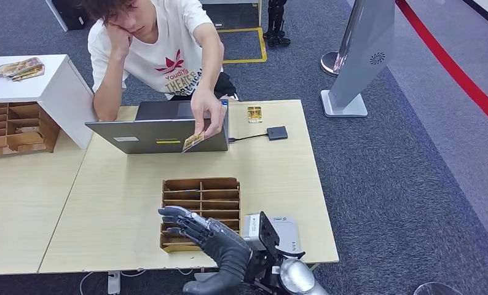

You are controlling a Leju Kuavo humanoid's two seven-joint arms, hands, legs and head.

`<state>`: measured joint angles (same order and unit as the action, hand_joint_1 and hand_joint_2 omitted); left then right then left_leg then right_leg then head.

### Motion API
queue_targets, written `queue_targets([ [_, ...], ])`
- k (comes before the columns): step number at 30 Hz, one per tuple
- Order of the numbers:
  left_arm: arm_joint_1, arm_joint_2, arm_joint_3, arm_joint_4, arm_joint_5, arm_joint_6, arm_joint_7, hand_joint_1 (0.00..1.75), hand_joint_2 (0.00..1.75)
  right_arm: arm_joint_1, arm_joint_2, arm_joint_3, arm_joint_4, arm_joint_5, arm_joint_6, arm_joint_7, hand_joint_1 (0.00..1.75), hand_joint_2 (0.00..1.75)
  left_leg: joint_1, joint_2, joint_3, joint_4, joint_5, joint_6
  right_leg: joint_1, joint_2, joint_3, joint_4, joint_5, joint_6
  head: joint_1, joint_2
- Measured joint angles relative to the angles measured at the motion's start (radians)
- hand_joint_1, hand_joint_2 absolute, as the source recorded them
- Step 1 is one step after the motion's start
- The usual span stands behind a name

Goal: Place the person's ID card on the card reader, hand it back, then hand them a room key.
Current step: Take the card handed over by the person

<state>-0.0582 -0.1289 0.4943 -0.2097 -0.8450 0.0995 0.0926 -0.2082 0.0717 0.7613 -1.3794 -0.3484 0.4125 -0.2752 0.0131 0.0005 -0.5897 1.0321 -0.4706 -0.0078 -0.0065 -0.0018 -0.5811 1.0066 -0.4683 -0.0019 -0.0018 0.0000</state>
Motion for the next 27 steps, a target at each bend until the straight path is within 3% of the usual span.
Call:
queue_targets([
  [8,0.001,-0.001,0.000,0.000,-0.008,0.002,-0.003,0.00,0.00,-0.101,0.003,-0.033,-0.089,0.328,-0.319,0.004,0.00,1.75,0.000,0.000,0.000,0.000,0.001,0.000,0.000,0.000,0.000,0.000,0.000,0.000,0.000,0.000],
  [13,-0.001,-0.004,0.000,0.000,-0.027,-0.006,0.010,0.00,0.00,-0.164,0.012,-0.036,-0.122,0.739,-0.642,0.043,0.00,1.75,0.000,0.000,0.000,0.000,0.001,0.000,0.000,0.000,0.000,0.000,0.000,0.000,0.000,0.000],
  [16,-0.005,-0.006,0.000,0.000,-0.041,-0.013,0.023,0.00,0.00,-0.198,0.023,-0.029,-0.116,0.979,-0.778,0.090,0.00,1.75,0.000,0.000,0.000,0.000,0.001,0.000,0.000,0.000,0.000,0.000,0.000,0.000,0.000,0.000],
  [21,-0.018,-0.011,-0.002,0.000,-0.062,-0.025,0.041,0.00,0.00,-0.254,0.037,0.003,-0.056,1.310,-0.908,0.165,0.00,1.75,0.000,0.000,0.000,0.000,0.001,0.000,0.000,0.000,0.000,0.000,0.000,0.000,0.000,0.000],
  [27,-0.027,-0.013,-0.009,0.000,-0.074,-0.033,0.049,0.00,0.00,-0.303,0.046,0.035,0.045,1.484,-0.962,0.210,0.00,1.75,0.000,0.000,0.000,0.000,0.001,0.000,0.000,0.000,0.000,0.000,0.000,0.000,0.000,0.000],
])
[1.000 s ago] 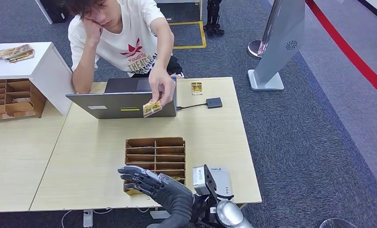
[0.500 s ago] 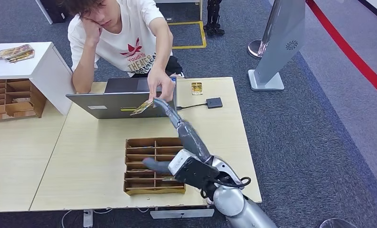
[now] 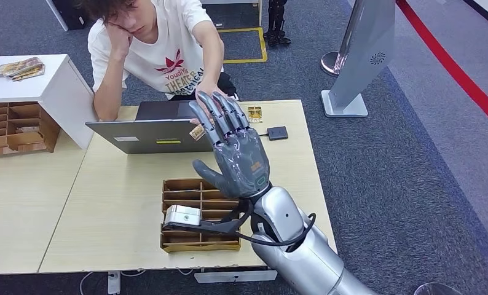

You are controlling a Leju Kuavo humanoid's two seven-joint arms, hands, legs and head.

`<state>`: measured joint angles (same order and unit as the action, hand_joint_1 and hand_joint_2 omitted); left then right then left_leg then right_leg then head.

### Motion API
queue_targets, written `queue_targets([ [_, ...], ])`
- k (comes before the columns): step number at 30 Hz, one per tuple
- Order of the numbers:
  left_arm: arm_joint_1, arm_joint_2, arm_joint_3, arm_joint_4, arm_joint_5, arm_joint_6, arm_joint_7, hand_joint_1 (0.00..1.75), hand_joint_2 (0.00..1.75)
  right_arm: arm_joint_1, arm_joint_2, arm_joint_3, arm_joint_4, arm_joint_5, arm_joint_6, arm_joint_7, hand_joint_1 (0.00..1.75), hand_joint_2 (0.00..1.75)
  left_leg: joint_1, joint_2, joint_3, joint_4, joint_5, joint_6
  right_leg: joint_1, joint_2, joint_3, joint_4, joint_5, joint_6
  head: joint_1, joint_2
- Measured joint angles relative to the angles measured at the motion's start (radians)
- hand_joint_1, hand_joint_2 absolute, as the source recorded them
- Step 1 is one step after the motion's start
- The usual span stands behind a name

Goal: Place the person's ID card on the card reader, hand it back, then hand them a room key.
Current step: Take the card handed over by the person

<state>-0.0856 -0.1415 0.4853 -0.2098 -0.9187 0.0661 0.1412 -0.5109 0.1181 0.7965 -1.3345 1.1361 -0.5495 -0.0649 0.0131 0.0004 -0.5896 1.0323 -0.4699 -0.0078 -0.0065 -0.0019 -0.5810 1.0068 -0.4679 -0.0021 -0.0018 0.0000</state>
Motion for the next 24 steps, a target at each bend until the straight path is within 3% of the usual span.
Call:
queue_targets([
  [12,-0.007,0.000,-0.022,0.000,-0.017,-0.005,0.004,0.00,0.00,-0.069,0.007,0.036,0.170,0.194,-0.043,0.057,0.03,1.75,0.000,0.000,0.000,0.000,0.000,0.000,0.000,0.000,0.000,0.000,0.000,0.000,0.000,0.000],
  [13,-0.007,0.000,-0.024,0.000,-0.018,-0.005,0.005,0.00,0.00,-0.073,0.007,0.038,0.183,0.201,-0.045,0.060,0.15,1.75,0.000,0.000,0.000,0.000,0.000,0.000,0.000,0.000,0.000,0.000,0.000,0.000,0.000,0.000],
  [16,-0.008,0.000,-0.031,0.000,-0.021,-0.006,0.006,0.00,0.00,-0.089,0.011,0.043,0.223,0.220,-0.051,0.072,0.86,1.75,0.000,0.000,0.000,0.000,0.000,0.000,0.000,0.000,0.000,0.000,0.000,0.000,0.000,0.000],
  [17,-0.009,0.000,-0.032,0.000,-0.022,-0.006,0.006,0.00,0.00,-0.094,0.012,0.043,0.235,0.223,-0.054,0.074,0.98,1.75,0.000,0.000,0.000,0.000,0.000,0.000,0.000,0.000,0.000,0.000,0.000,0.000,0.000,0.000],
  [19,-0.009,0.000,-0.036,0.000,-0.022,-0.006,0.006,0.00,0.00,-0.100,0.013,0.043,0.255,0.225,-0.058,0.076,0.98,1.75,0.000,0.000,0.000,0.000,0.000,0.000,0.000,0.000,0.000,0.000,0.000,0.000,0.000,0.000],
  [23,-0.009,0.000,-0.042,0.000,-0.023,-0.006,0.006,0.00,0.00,-0.106,0.014,0.044,0.282,0.226,-0.063,0.081,1.68,1.75,0.000,0.000,0.000,0.000,0.000,0.000,0.000,0.000,0.000,0.000,0.000,0.000,0.000,0.000],
  [24,-0.009,0.000,-0.043,0.000,-0.023,-0.006,0.006,0.00,0.00,-0.106,0.014,0.044,0.286,0.226,-0.064,0.082,1.75,1.75,0.000,0.000,0.000,0.000,0.000,0.000,0.000,0.000,0.000,0.000,0.000,0.000,0.000,0.000],
])
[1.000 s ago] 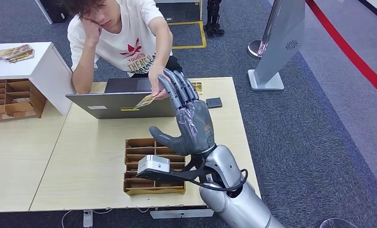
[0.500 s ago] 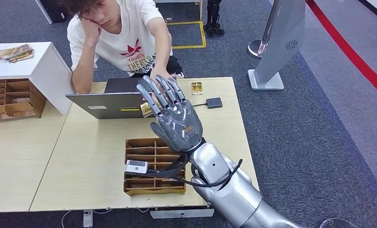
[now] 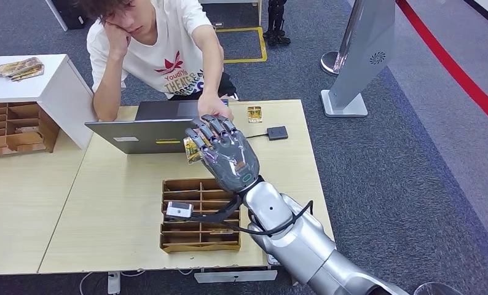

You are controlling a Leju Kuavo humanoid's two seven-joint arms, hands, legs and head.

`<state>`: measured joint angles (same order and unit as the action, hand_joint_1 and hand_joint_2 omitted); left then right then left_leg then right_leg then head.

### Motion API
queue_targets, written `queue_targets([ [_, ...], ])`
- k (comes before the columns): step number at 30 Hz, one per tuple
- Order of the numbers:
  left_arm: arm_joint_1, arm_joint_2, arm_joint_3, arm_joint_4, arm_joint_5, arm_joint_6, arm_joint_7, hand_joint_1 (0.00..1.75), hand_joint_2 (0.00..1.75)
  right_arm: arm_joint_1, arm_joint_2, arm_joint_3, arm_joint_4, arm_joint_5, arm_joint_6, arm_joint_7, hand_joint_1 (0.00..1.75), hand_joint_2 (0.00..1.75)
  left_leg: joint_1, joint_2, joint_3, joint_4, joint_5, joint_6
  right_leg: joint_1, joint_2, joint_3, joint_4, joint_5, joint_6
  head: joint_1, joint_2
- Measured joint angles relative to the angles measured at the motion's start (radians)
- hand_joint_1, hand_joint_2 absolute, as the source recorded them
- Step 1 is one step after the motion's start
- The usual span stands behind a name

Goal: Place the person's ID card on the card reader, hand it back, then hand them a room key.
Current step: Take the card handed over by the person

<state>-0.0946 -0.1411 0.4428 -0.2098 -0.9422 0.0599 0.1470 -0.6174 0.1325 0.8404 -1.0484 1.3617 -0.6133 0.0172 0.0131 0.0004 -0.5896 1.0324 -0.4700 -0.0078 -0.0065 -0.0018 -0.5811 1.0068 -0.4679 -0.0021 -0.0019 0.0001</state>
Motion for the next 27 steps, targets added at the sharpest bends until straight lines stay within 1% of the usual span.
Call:
queue_targets([
  [12,0.000,0.000,-0.002,0.000,0.000,0.001,0.003,0.00,0.00,0.001,0.007,0.000,0.036,-0.011,-0.005,-0.001,1.75,1.75,0.000,0.000,0.000,0.000,0.000,0.000,0.000,0.000,0.000,0.000,0.000,0.000,0.000,0.000],
  [19,0.000,0.000,-0.003,0.000,0.000,0.003,0.005,0.00,0.00,0.013,0.010,0.000,0.041,-0.037,-0.005,-0.019,1.75,1.75,0.000,0.000,0.000,0.000,0.000,0.000,0.000,0.000,0.000,0.000,0.000,0.000,0.000,0.000],
  [24,0.000,-0.001,-0.003,0.000,0.000,0.006,0.005,0.00,0.00,0.032,0.016,-0.001,0.039,-0.110,0.001,-0.050,1.75,1.75,0.000,0.000,0.000,0.000,0.000,0.000,0.000,0.000,0.000,0.000,0.000,0.000,0.000,0.000],
  [26,0.000,-0.002,-0.003,0.000,0.002,0.008,0.006,0.00,0.00,0.046,0.018,-0.006,0.023,-0.211,0.038,-0.086,1.75,1.75,0.000,0.000,0.000,0.000,0.000,0.000,0.000,0.000,0.000,0.000,0.000,0.000,0.000,0.000],
  [27,0.000,-0.002,-0.003,0.000,0.005,0.009,0.006,0.00,0.00,0.060,0.021,-0.014,0.004,-0.305,0.082,-0.113,1.75,1.75,0.000,0.000,0.000,0.000,0.000,0.000,0.000,0.000,0.000,0.000,0.000,0.000,0.000,0.000],
])
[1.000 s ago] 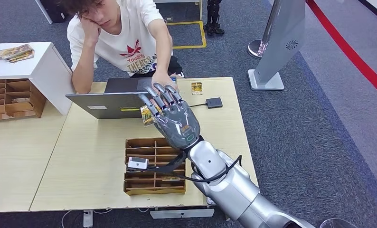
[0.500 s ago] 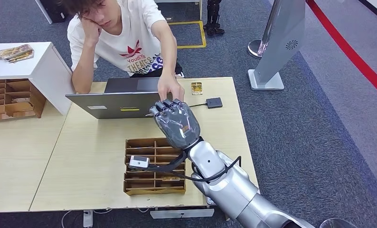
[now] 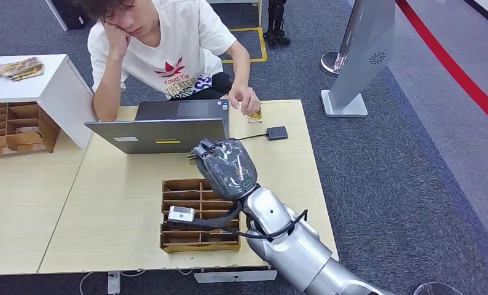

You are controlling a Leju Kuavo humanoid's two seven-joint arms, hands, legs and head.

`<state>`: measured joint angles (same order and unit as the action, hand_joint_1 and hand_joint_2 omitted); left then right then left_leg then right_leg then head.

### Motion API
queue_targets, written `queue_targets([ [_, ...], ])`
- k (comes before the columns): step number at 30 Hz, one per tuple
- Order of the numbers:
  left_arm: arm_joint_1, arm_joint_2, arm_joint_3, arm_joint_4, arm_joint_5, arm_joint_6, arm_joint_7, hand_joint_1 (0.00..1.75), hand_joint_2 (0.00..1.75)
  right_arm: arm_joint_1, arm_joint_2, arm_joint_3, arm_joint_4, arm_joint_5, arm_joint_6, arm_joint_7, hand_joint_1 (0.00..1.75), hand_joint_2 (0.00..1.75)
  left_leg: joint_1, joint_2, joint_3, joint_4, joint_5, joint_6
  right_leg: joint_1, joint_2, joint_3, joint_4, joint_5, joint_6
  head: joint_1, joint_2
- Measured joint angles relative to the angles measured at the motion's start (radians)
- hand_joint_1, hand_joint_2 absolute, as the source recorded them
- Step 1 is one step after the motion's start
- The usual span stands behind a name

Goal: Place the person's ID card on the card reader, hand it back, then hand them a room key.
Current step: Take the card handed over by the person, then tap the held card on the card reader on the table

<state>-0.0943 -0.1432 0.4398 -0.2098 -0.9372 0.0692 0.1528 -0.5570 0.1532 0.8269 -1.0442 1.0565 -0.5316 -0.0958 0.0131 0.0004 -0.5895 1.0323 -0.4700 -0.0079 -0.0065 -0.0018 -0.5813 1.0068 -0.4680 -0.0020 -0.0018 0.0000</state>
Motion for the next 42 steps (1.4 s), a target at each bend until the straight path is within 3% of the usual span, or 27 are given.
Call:
queue_targets([
  [3,0.001,-0.001,0.000,0.000,0.012,0.004,0.000,0.00,0.00,0.061,0.011,-0.034,-0.092,-0.331,0.182,-0.061,1.75,1.75,0.000,0.000,0.000,0.000,0.000,0.000,0.000,0.000,0.000,0.000,0.000,0.000,0.000,0.000],
  [5,0.002,-0.001,0.000,0.000,0.019,0.006,-0.001,0.00,0.00,0.099,0.015,-0.055,-0.158,-0.475,0.267,-0.073,1.75,1.75,0.000,0.000,0.000,0.000,0.000,0.000,0.000,0.000,0.000,0.000,0.000,0.000,0.000,0.000],
  [10,0.003,-0.001,0.000,0.000,0.026,0.012,-0.003,0.00,0.00,0.146,0.019,-0.092,-0.260,-0.600,0.342,-0.076,1.75,1.75,0.000,0.000,0.000,0.000,-0.001,0.000,0.000,0.000,-0.001,0.000,0.000,0.000,0.000,0.000],
  [14,0.006,-0.001,0.000,0.000,0.044,0.021,-0.012,0.00,0.00,0.185,0.019,-0.132,-0.309,-0.889,0.483,-0.061,1.75,1.75,0.000,0.000,0.000,0.000,0.000,0.000,0.000,0.000,0.000,0.000,0.000,0.000,0.000,0.000],
  [18,0.017,0.001,0.003,0.000,0.069,0.035,-0.034,0.00,0.00,0.238,0.006,-0.190,-0.346,-1.071,0.529,-0.058,1.75,1.75,0.000,0.000,0.000,0.000,-0.001,0.000,0.000,0.000,0.000,0.000,0.000,0.000,0.000,0.000],
  [23,0.034,0.005,0.012,0.000,0.098,0.048,-0.060,0.00,0.00,0.307,-0.039,-0.252,-0.385,-1.090,0.517,-0.066,1.75,1.75,0.000,0.000,0.000,0.000,-0.001,0.001,0.000,0.000,-0.001,-0.001,-0.001,0.001,0.000,0.000],
  [32,0.059,0.014,0.054,0.000,0.142,0.057,-0.088,0.00,0.00,0.493,-0.183,-0.362,-0.497,-0.912,0.492,-0.063,1.75,1.75,-0.001,0.000,-0.001,0.000,-0.003,0.003,0.000,-0.001,-0.001,-0.001,-0.001,0.001,0.000,0.000],
  [42,0.062,0.015,0.064,0.000,0.150,0.063,-0.091,0.00,0.00,0.582,-0.257,-0.429,-0.558,-0.814,0.491,-0.031,1.75,1.75,-0.001,0.000,-0.001,0.000,-0.003,0.003,0.000,-0.001,0.000,-0.001,-0.002,0.001,0.000,0.000],
])
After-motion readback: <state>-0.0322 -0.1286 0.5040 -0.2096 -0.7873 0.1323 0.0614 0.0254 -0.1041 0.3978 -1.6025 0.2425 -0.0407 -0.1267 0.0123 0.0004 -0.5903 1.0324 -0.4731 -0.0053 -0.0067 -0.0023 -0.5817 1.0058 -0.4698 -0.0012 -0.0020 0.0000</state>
